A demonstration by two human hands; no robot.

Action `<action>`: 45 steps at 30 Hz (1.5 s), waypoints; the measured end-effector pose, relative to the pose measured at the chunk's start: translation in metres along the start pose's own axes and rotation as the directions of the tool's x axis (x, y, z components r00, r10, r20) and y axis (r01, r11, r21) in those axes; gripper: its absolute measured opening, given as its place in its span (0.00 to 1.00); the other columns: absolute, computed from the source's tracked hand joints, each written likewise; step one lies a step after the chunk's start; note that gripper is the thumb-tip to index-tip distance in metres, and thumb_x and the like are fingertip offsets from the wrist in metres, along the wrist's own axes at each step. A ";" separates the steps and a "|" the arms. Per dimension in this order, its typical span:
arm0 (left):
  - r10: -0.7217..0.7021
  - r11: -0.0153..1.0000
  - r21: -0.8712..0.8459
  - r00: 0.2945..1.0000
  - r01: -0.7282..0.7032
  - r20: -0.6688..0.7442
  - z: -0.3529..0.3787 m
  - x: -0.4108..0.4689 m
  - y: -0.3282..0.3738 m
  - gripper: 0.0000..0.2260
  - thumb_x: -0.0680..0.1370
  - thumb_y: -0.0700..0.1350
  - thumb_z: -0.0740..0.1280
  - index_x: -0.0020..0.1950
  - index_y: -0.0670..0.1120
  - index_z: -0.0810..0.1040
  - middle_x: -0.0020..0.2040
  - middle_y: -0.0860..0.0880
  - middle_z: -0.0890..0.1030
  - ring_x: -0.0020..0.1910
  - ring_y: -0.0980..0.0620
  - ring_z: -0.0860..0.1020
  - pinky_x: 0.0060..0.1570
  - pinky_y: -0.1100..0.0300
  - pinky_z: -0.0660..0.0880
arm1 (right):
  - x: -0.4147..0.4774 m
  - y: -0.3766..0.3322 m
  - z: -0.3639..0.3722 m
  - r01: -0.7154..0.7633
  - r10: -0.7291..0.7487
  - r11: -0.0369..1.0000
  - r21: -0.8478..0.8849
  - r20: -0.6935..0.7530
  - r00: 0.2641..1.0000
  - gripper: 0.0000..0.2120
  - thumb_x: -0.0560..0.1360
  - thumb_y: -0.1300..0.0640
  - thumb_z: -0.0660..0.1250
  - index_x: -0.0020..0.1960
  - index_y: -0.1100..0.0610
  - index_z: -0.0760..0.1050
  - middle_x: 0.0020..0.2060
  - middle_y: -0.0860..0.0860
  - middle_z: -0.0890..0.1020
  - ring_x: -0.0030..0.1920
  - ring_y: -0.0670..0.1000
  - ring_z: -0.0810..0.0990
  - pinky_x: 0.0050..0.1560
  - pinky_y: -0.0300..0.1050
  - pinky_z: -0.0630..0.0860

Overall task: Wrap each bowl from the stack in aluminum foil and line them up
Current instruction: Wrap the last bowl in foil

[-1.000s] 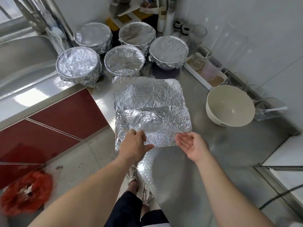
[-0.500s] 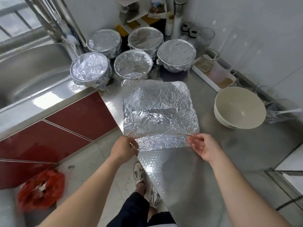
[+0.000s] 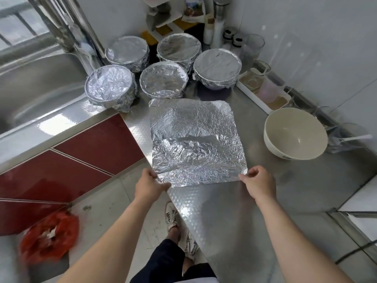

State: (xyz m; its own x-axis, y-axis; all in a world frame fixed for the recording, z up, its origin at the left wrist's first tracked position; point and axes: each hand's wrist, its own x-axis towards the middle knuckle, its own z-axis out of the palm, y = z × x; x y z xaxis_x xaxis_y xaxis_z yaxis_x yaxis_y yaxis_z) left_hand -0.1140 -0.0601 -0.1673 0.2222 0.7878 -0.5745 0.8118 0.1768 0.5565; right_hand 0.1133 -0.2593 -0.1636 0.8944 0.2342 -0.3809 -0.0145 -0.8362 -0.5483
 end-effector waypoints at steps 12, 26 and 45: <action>-0.129 0.868 -0.470 0.987 0.161 0.101 -0.016 -0.002 -0.018 0.18 0.74 0.33 0.71 0.61 0.44 0.72 0.42 0.41 0.82 0.37 0.47 0.81 0.42 0.53 0.78 | 0.006 0.001 0.000 -0.027 0.027 1.000 -0.014 0.012 1.000 0.14 0.66 0.52 0.78 0.37 0.53 0.72 0.40 0.53 0.81 0.43 0.57 0.79 0.41 0.46 0.72; 0.266 0.958 0.149 0.952 -0.244 -0.150 -0.013 -0.020 0.019 0.38 0.69 0.28 0.64 0.76 0.53 0.61 0.65 0.43 0.71 0.59 0.45 0.73 0.50 0.57 0.74 | -0.008 -0.010 -0.012 0.135 -0.134 0.991 -0.012 -0.239 0.962 0.17 0.72 0.56 0.71 0.55 0.57 0.68 0.51 0.59 0.78 0.53 0.62 0.76 0.46 0.51 0.70; 0.544 0.216 0.819 0.762 -0.532 0.351 0.056 -0.039 0.039 0.40 0.77 0.51 0.67 0.77 0.55 0.40 0.78 0.41 0.51 0.73 0.35 0.56 0.68 0.31 0.54 | 0.015 -0.036 -0.044 0.222 -0.205 0.966 0.133 -0.134 0.970 0.07 0.74 0.52 0.71 0.46 0.56 0.79 0.35 0.47 0.81 0.47 0.55 0.82 0.42 0.42 0.69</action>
State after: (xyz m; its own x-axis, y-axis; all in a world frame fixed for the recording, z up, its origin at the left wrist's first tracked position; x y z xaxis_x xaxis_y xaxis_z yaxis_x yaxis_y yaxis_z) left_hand -0.0603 -0.1164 -0.1567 0.8009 0.4890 -0.3456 0.4990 -0.8641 -0.0661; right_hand 0.1465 -0.2475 -0.1170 0.9301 0.3318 -0.1576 0.1253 -0.6899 -0.7129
